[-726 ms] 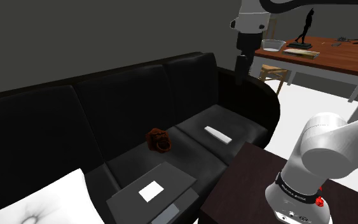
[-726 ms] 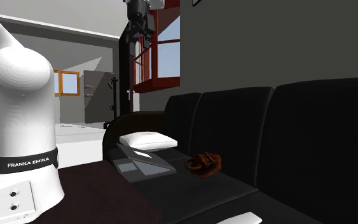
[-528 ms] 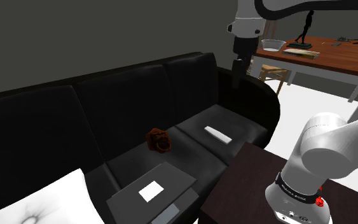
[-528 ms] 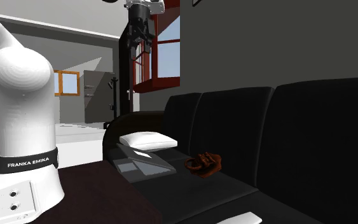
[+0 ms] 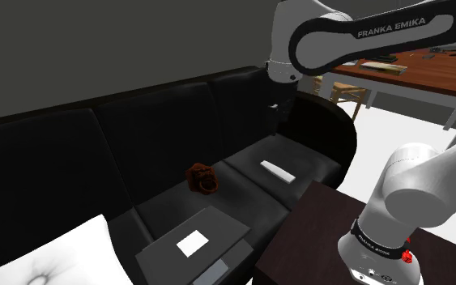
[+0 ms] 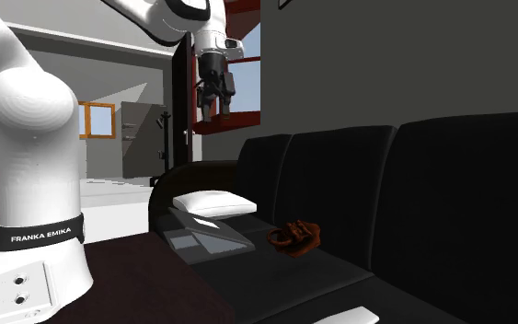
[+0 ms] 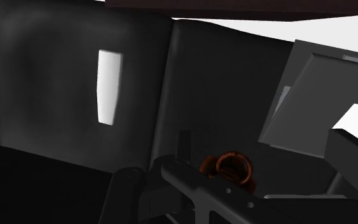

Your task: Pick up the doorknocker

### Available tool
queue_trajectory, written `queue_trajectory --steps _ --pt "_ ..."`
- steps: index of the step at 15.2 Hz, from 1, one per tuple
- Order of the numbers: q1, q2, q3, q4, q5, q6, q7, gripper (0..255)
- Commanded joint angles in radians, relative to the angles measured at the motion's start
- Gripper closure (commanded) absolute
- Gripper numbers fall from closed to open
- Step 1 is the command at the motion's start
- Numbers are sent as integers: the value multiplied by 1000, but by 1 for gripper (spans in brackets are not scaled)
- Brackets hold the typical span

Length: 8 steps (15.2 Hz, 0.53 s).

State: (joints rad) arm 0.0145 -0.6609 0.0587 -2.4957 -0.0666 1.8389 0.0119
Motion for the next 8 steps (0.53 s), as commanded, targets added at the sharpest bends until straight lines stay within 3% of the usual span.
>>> queue_trajectory --steps 1,8 --pt "2 48 28 -23 0 81 44 0" --pt "-15 274 116 -34 -47 336 198 0"
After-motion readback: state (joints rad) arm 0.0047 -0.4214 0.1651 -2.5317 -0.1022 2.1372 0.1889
